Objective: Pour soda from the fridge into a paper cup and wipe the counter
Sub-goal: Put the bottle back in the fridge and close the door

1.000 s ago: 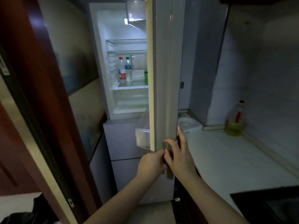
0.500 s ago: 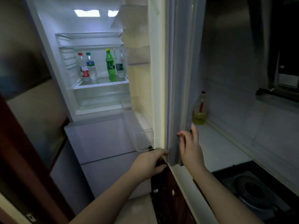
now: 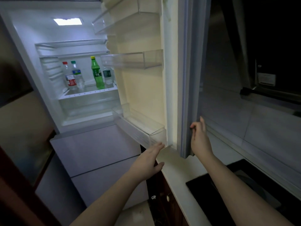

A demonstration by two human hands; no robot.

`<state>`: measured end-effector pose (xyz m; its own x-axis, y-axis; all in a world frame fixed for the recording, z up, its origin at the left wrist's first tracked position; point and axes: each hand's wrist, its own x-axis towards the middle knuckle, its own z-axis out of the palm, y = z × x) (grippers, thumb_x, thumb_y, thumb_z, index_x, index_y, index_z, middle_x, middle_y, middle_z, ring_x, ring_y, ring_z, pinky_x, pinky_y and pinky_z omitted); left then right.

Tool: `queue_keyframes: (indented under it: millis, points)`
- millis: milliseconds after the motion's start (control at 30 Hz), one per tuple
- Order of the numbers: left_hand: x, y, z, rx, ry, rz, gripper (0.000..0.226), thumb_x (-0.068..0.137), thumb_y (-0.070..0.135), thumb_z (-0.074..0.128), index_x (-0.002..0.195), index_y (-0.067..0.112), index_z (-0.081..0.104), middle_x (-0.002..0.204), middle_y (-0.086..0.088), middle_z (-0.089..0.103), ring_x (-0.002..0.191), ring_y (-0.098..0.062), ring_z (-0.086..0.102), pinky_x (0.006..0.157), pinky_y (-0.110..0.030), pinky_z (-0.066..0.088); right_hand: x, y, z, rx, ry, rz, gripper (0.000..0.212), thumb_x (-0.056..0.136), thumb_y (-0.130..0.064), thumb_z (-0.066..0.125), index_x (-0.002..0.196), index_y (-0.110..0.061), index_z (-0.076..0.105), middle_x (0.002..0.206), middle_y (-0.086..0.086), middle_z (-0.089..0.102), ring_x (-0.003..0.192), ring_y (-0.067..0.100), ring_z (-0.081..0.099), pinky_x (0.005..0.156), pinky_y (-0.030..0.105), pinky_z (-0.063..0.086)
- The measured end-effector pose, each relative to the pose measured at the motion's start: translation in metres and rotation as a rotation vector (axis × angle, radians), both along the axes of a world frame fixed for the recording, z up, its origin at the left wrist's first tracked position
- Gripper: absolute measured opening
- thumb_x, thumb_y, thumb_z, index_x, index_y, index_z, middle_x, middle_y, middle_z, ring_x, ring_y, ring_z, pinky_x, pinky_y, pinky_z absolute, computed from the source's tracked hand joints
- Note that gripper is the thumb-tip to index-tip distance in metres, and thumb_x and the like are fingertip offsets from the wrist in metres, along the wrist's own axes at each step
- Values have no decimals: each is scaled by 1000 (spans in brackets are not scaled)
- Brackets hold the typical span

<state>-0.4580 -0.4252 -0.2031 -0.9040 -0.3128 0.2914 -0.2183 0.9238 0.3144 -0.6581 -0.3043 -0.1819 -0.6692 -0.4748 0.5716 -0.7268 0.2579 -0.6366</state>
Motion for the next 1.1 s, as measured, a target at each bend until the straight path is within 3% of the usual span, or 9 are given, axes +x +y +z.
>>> queue_keyframes:
  millis: [133, 333, 500, 733, 867, 1100]
  points:
    - [-6, -1, -4, 2, 18, 3, 65, 96, 33, 56, 153, 26, 24, 159, 10, 23, 145, -5, 19, 115, -16, 13, -3, 4, 2, 10, -48, 17, 12, 101, -10, 33, 101, -18, 43, 158, 2, 12, 111, 25, 53, 68, 29, 45]
    - [-8, -3, -4, 12, 28, -6, 62, 96, 31, 55, 151, 25, 28, 157, 11, 26, 144, -6, 23, 116, -20, 17, -2, 11, 0, 13, -46, 33, 18, 99, -9, 36, 110, -13, 51, 155, 8, 20, 133, 26, 37, 92, 25, 34]
    - [-6, -2, -6, 32, 40, -19, 60, 97, 30, 55, 151, 25, 29, 157, 10, 27, 144, -6, 22, 118, -24, 19, 2, 22, -11, 86, 20, 16, 35, 96, -9, 41, 130, -17, 47, 155, 4, 21, 139, 24, 28, 110, 41, 34]
    - [-3, 10, -5, 8, 73, -55, 55, 97, 30, 55, 148, 21, 36, 152, 5, 37, 142, -8, 29, 117, -24, 22, 17, 45, -18, 244, 4, 3, 50, 98, -16, 39, 146, -17, 30, 155, 5, 24, 141, 19, 21, 115, 36, 21]
    - [1, 24, -5, -22, 27, -97, 54, 97, 31, 54, 148, 19, 38, 151, 4, 40, 140, -10, 32, 107, -10, 15, 36, 64, -17, 318, 75, -24, 50, 98, -23, 41, 147, -19, 31, 151, 2, 34, 137, 17, 31, 114, 35, 24]
    - [6, 55, -1, -133, -64, -265, 61, 94, 44, 40, 146, 13, 39, 144, -6, 47, 133, -22, 42, 110, -26, 27, 85, 119, -14, 503, 159, -192, 52, 99, -33, 38, 148, -24, 27, 153, 2, 30, 137, 18, 30, 112, 35, 20]
